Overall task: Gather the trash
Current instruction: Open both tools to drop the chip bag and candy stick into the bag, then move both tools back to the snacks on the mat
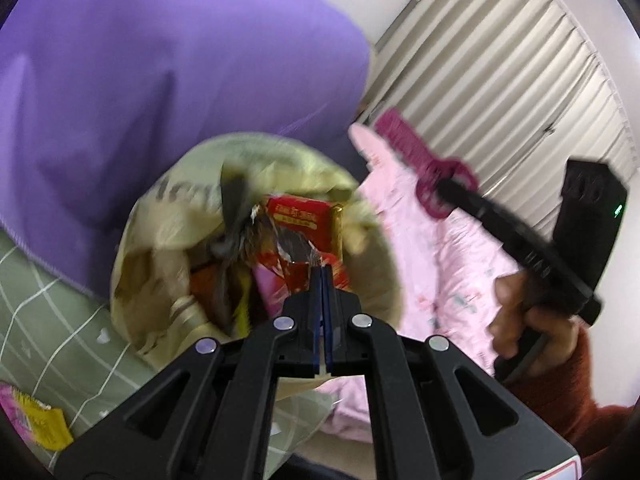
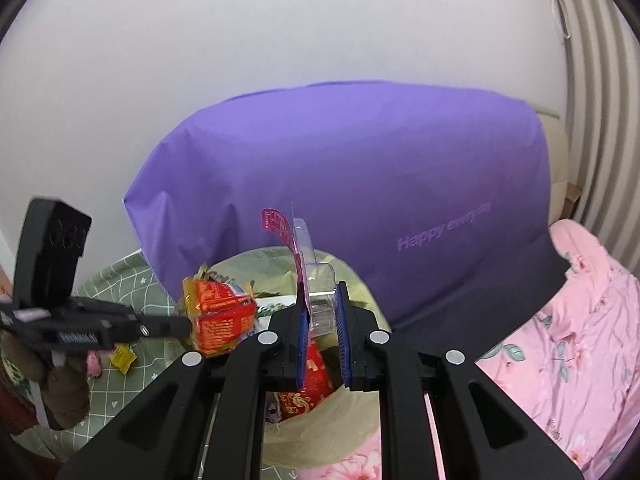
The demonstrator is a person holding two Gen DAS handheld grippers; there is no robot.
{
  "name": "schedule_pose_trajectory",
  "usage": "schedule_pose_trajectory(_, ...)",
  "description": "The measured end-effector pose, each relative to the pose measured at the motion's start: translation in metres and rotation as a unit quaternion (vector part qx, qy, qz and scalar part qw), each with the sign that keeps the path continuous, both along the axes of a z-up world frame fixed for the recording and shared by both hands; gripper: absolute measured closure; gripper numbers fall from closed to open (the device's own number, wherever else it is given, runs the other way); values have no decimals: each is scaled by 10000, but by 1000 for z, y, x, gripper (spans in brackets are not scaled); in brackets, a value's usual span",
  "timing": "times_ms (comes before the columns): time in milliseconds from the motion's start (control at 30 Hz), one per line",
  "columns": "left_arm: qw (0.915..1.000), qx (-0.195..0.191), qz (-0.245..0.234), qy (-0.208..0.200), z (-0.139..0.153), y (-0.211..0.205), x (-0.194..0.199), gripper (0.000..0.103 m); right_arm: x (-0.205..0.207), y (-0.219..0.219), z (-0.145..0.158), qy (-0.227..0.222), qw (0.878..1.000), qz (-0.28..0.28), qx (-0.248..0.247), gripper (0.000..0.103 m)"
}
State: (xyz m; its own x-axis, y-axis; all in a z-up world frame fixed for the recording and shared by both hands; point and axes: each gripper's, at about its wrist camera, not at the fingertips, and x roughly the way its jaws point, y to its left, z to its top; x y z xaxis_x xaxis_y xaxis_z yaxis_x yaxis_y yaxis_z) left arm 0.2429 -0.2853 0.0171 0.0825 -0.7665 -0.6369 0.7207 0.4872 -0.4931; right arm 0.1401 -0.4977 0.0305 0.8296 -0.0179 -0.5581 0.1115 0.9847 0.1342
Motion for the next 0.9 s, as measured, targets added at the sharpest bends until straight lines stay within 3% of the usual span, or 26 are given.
schedule_pose_trajectory(133, 9999, 32, 130, 28, -7, 8, -4, 102, 15, 3, -15, 147, 9998, 145, 5, 89)
schedule_pose_trajectory(333, 9995, 41, 71, -301, 11, 22, -16, 101, 32, 8, -31, 291, 9993, 222, -71, 88)
schedule_pose_trajectory(433, 9991, 16, 123, -408, 16, 28, -17, 90, 38, 13, -36, 345, 9989, 230, -206, 85)
schedule_pose_trajectory(500, 9982, 16, 211, -559, 21, 35, -20, 83, 40, 17, -38, 358, 9986, 237, -298, 69)
schedule_pose_trajectory(533, 9977, 9, 255, -630, 23, 37, -22, 79, 39, 18, -38, 331, 9987, 251, -308, 55)
schedule_pose_trajectory(767, 9886, -132, 969, -1142, 41, 90, -29, 66, 33, 32, -29, 206, 9982, 353, -448, 52)
schedule_pose_trajectory(900, 9761, 6, 1625, -1444, 37, 135, -30, 64, 27, 54, -14, -49, 9972, 539, -521, 52)
